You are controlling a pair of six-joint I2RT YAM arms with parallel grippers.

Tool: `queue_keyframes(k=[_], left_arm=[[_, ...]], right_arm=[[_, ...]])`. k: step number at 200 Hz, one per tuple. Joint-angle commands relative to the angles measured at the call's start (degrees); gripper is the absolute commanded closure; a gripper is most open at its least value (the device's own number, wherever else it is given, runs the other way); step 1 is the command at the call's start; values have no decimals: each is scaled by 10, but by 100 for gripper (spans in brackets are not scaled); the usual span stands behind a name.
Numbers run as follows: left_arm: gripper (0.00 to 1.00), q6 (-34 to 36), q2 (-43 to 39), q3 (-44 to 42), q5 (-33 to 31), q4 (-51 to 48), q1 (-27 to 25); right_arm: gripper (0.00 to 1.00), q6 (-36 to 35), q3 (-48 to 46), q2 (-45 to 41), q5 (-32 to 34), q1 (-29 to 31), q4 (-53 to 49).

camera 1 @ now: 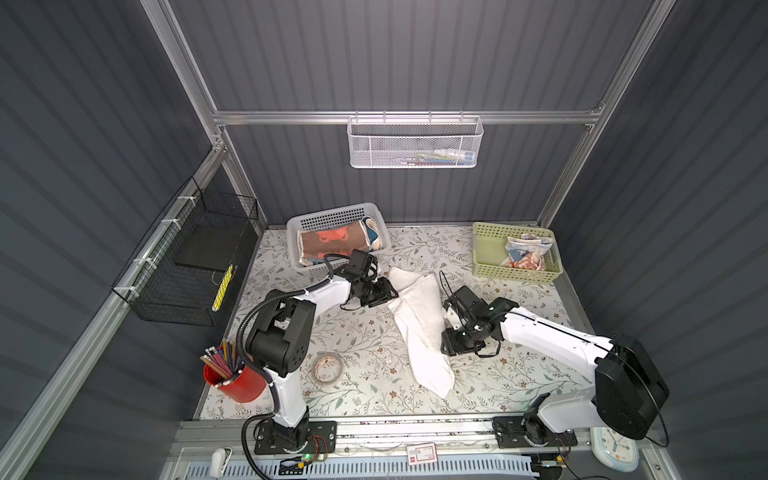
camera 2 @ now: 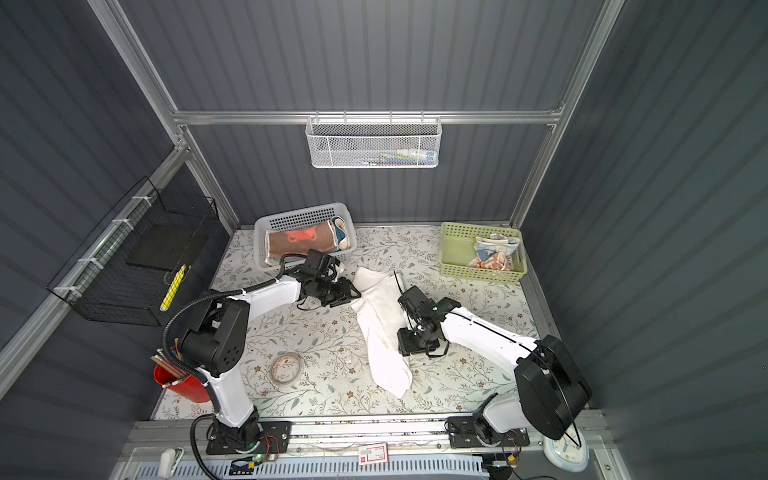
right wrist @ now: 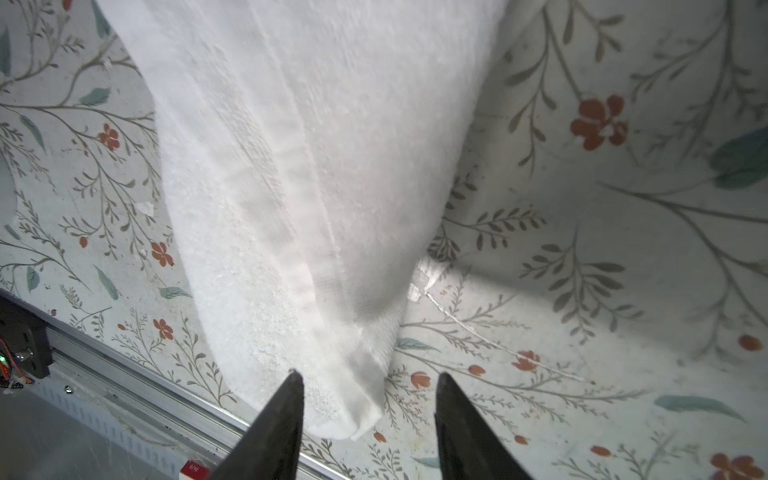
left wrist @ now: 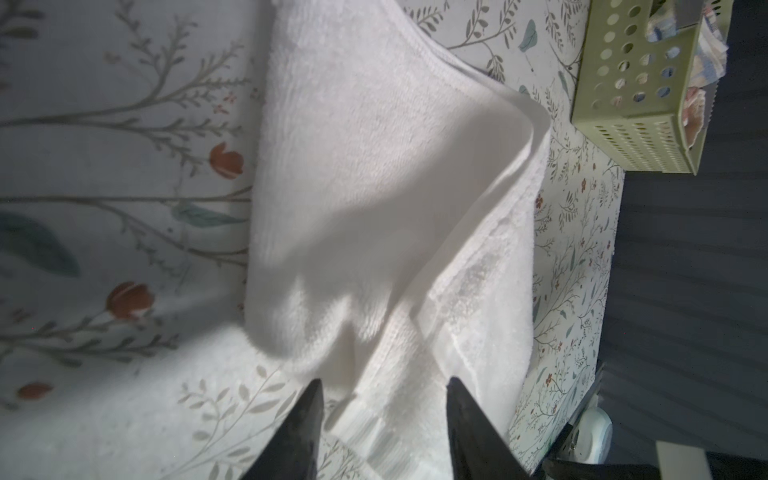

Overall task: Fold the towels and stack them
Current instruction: 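Stretch the white towel between both grippers, pulling its corners apart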

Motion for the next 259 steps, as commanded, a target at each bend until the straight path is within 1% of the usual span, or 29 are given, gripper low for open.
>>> queue_keyframes(k=[1,23,65,102,135,151,170,193,224,231,246,259], left_arm=[[53,-10,25,29,33,17,-8],[54,-16,48,42,36,26,-15],[59,-26,66,57,45,42,-23],[68,-28,70,73,51,46,-26],[85,-26,62,81,60,45,-26],[88,-22,59,87,61,37,-26],[88,-19,59,94,62,26,-26],[83,-22,59,92,61,24,-27],[69,-25,71,93,67,25,-37],[68,-25,76,94,70,27,-41],[68,-32,88,97,77,38,-49],[77,-42,89,94,81,53,-52]], right_arm=[[48,34,-35,-19,-18,2,21],[48,44,-66,-24,-24,2,37],[50,48,-91,-19,-21,2,55],[53,48,-104,-10,-26,2,75],[54,46,-110,-11,-27,5,81],[55,49,-117,-15,-30,6,87],[54,53,-124,-18,-37,9,96],[53,54,-128,-18,-37,12,98],[54,54,-137,-15,-36,17,107],[54,52,-138,-14,-37,17,110],[56,49,-137,-9,-34,18,115],[57,46,-133,-4,-31,18,115]])
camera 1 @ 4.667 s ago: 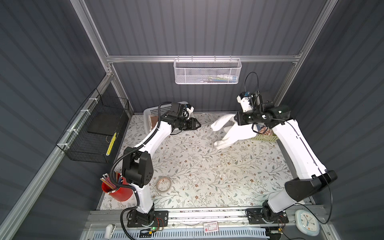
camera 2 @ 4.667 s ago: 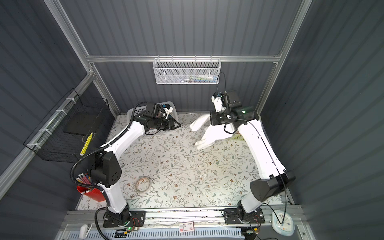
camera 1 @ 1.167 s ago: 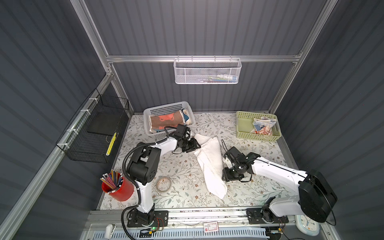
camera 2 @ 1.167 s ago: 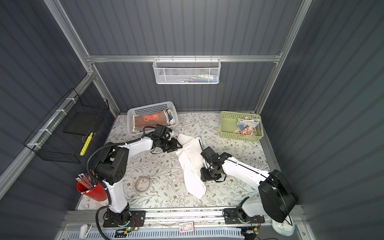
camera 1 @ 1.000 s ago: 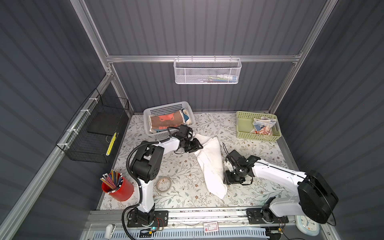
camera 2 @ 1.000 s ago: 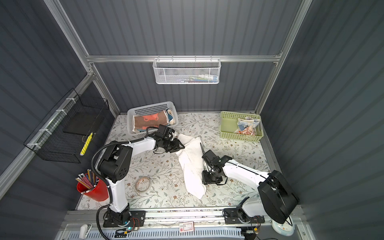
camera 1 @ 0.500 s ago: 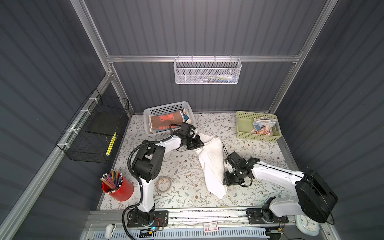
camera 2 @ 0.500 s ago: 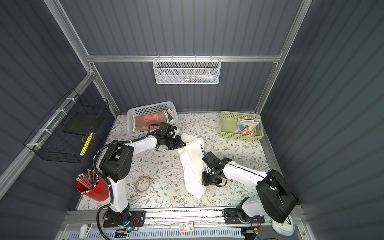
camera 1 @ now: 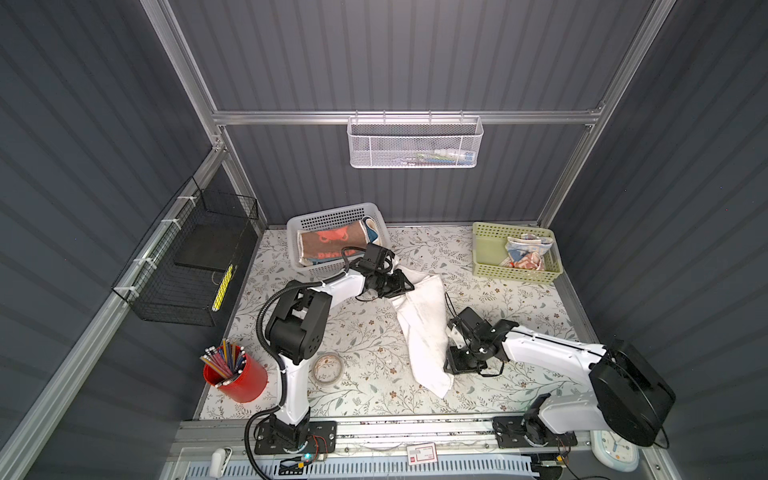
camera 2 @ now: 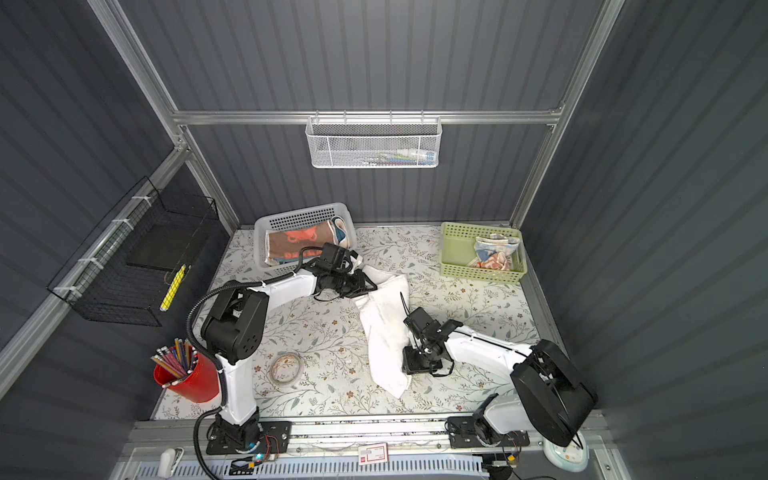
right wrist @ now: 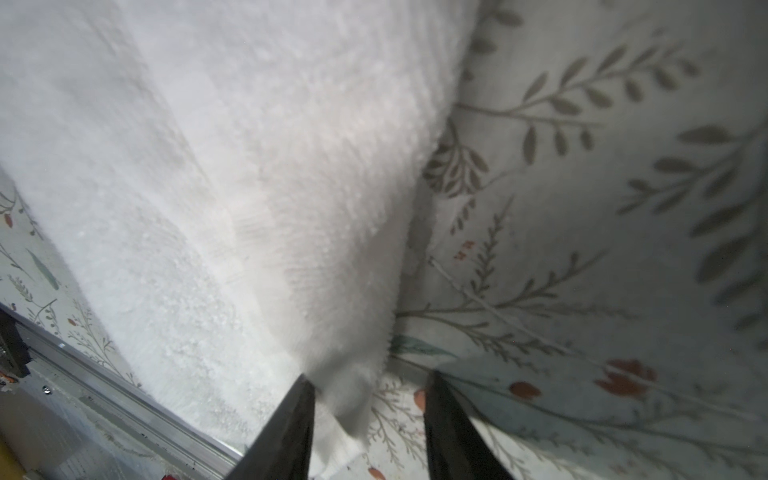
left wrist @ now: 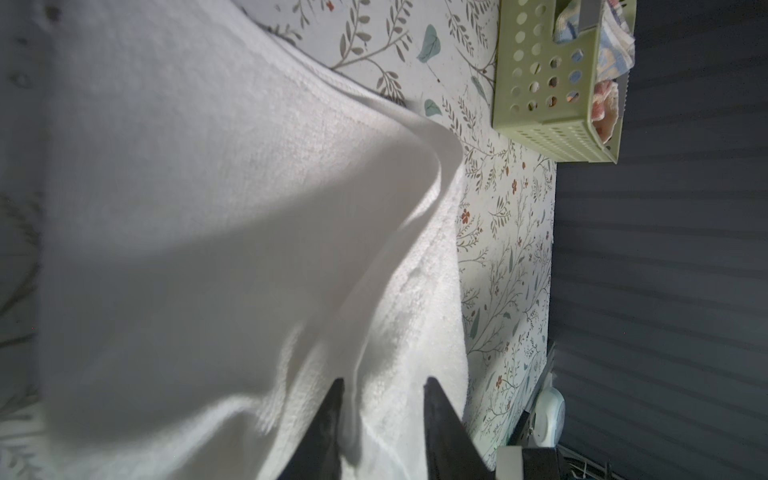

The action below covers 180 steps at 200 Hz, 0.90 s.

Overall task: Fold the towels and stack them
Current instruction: 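Stretch the white towel between both grippers, pulling its corners apart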

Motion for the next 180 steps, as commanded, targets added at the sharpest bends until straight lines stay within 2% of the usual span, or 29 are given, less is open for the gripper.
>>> queue_keyframes(k=[1,25,44,79,105,127,136,146,166,180], left_arm=[[78,-10,17,12,22,12,-12],[100,-5,-5,20,12,2,-11],[100,23,-40,48,0,-39,-1],[100,25,-119,54,7,-71,22],[100,12,-158,48,10,-79,26],[100,9,-175,38,14,-78,27],[100,10,-179,35,11,-81,28],[100,13,-182,35,11,-86,30],[100,24,-187,35,7,-107,31],[100,33,-193,34,3,-119,33]], right_arm=[[58,-4,-6,11,6,4,0],[64,-12,5,10,20,4,-11],[64,-22,17,2,29,5,-21],[59,-46,36,2,44,5,-18],[62,-59,51,19,32,8,2],[71,-68,65,36,28,15,16],[72,-72,74,42,26,16,16],[69,-78,85,44,26,20,9],[54,-82,108,31,39,27,-17],[49,-81,115,4,54,27,-26]])
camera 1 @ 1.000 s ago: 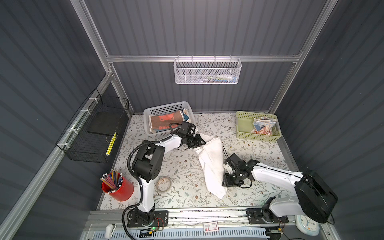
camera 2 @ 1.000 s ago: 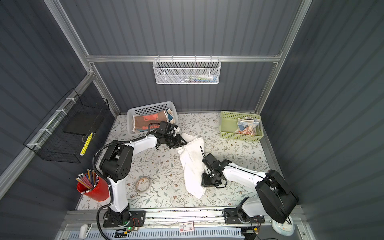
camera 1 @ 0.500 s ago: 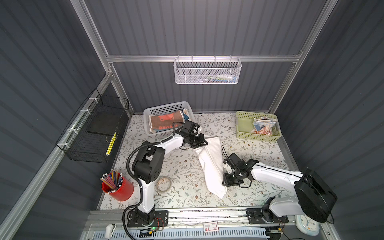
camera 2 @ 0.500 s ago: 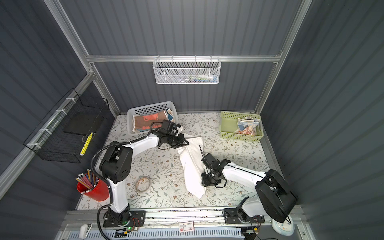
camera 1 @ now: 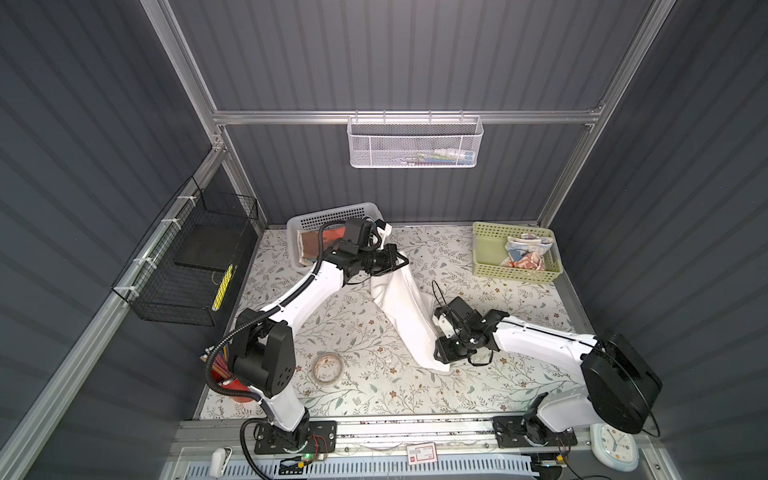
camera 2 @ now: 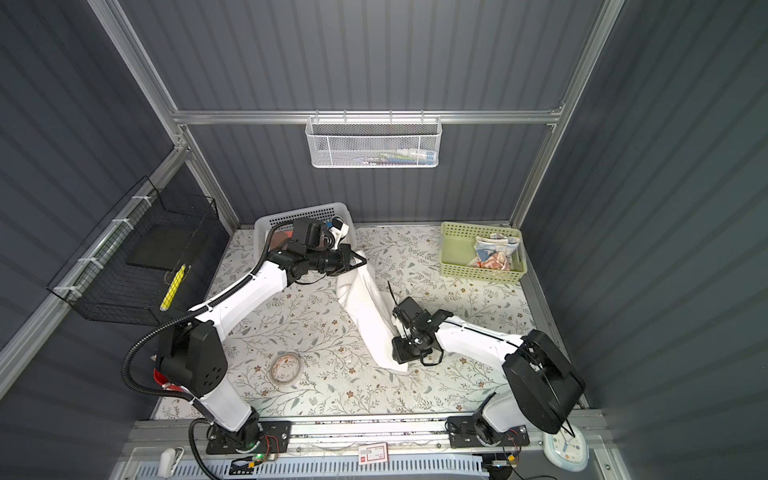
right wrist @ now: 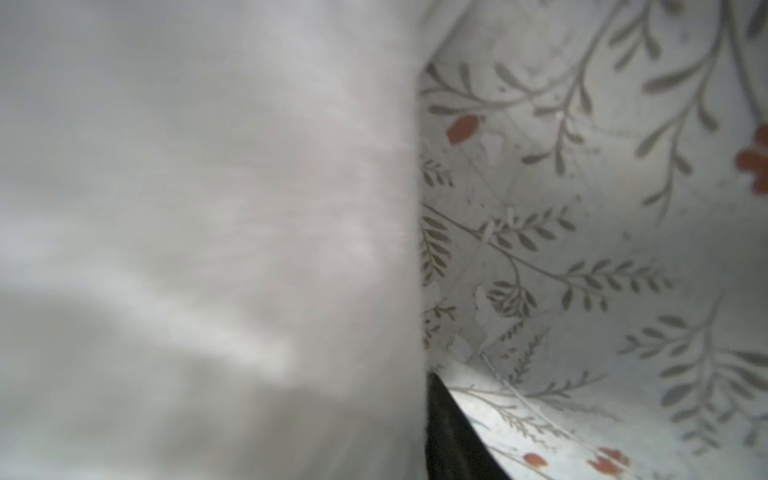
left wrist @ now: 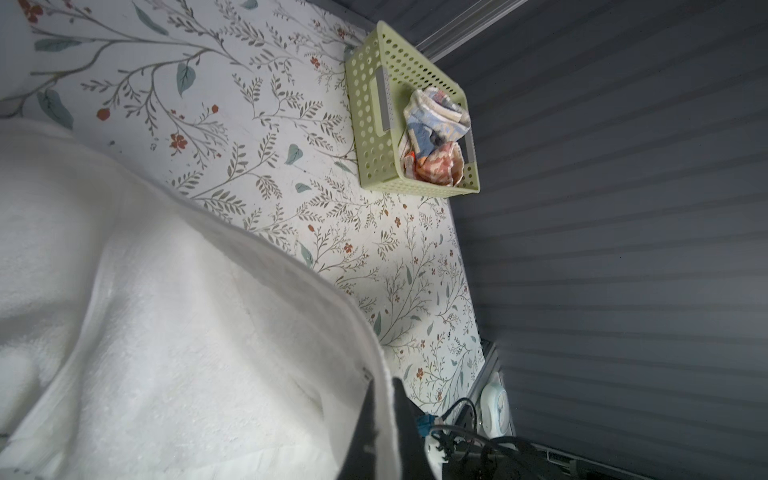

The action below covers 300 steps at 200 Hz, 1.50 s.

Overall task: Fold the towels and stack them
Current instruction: 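Stretch the white towel between both grippers, pulling its corners apart, then lift the white towel high with both grippers, holding its corners apart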

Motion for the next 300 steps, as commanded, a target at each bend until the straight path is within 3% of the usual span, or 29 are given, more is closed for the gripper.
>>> queue_keyframes(k=[1,43,78,99,126,148,187,234,279,300], left_arm=[[100,23,-13,-4,0,-37,5],[100,26,-26,-3,7,-48,7],[100,25,-36,7,13,-56,8],[100,25,-43,15,20,-61,10],[100,28,-59,20,25,-70,17],[100,36,-68,25,24,-86,23],[100,40,-80,26,27,-96,30],[100,53,-96,26,27,-117,40],[100,60,-112,21,27,-130,48],[100,61,-119,21,29,-135,48]], right_arm=[[49,-10,25,-37,24,4,-25],[46,-25,11,-96,52,4,15],[46,-45,25,-49,47,4,24],[46,-46,32,-23,76,3,23],[57,-48,31,-17,109,3,24],[60,-54,30,-29,97,3,28],[55,-61,33,-41,105,1,29],[66,-63,39,-58,80,-1,24],[56,-66,36,-90,35,-1,44],[63,-70,40,-69,44,-3,38]])
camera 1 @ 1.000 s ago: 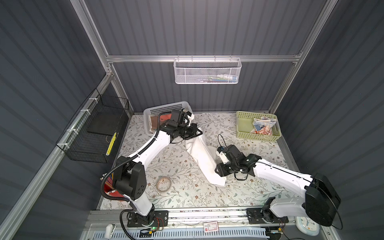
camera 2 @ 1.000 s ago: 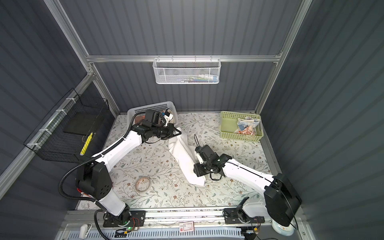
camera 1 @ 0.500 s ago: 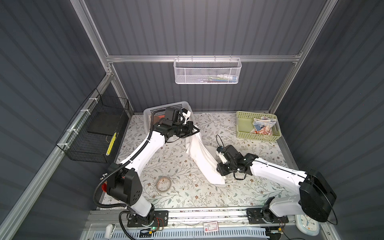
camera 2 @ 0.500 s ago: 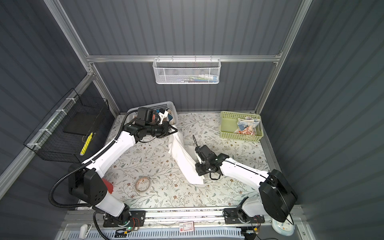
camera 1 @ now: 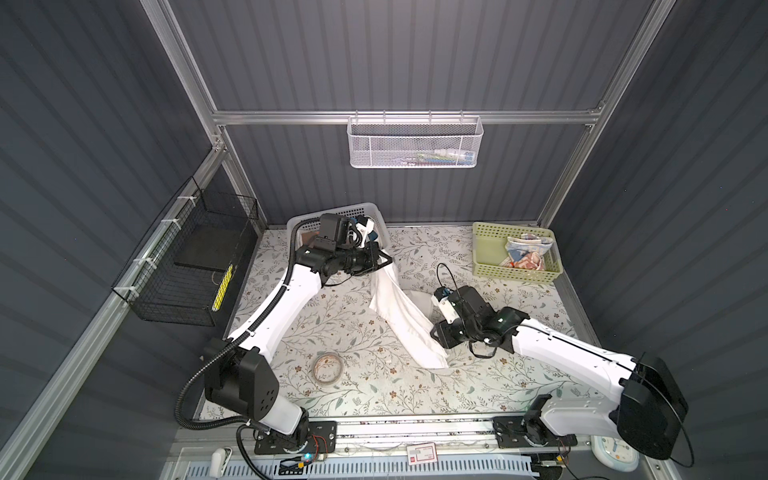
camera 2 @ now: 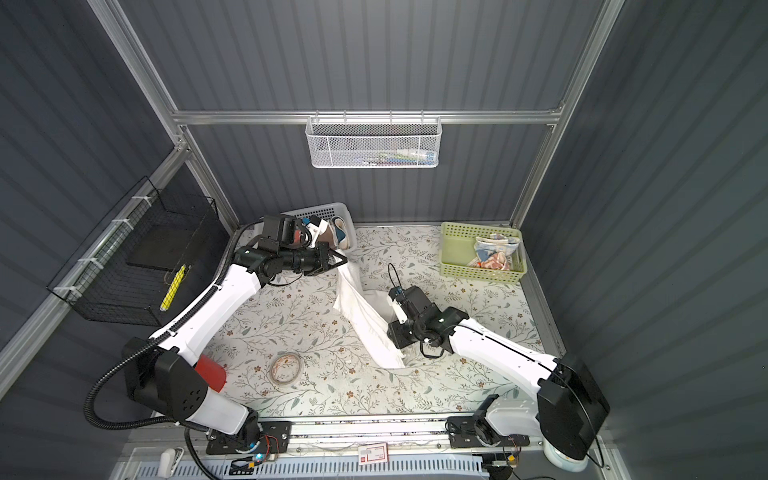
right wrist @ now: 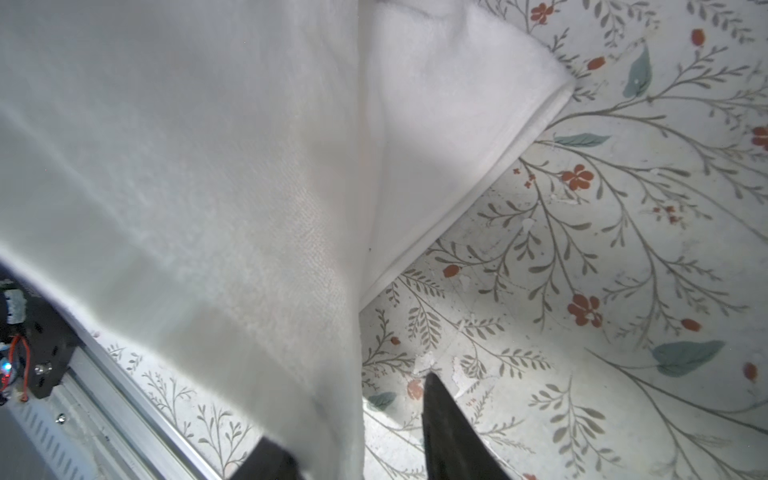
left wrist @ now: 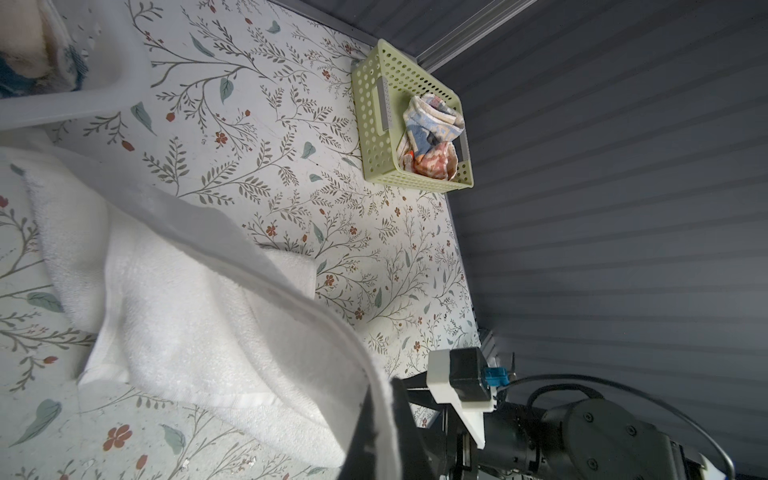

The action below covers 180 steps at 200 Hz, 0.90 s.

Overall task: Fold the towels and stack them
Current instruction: 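Lift the white towel high with both grippers, holding its corners apart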

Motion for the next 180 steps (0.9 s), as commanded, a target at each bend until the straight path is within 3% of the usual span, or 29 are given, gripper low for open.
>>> queue_keyframes(k=[1,30,63,118,146,180], left_arm=[[100,17,-20,13,13,-18,3],[100,21,-31,21,13,-29,5],[100,36,-54,51,1,-61,12],[100,59,-127,121,-41,-111,13],[100,68,-180,164,-72,-147,13],[100,90,-216,249,-97,-199,13]], right_arm=[[64,-6,13,19,-6,-3,-4],[78,0,17,46,21,-3,-24],[100,-6,29,2,67,-3,-61],[100,-102,248,-87,213,-5,-265],[100,-137,382,-120,228,-6,-339],[100,-163,585,-99,214,-2,-431]])
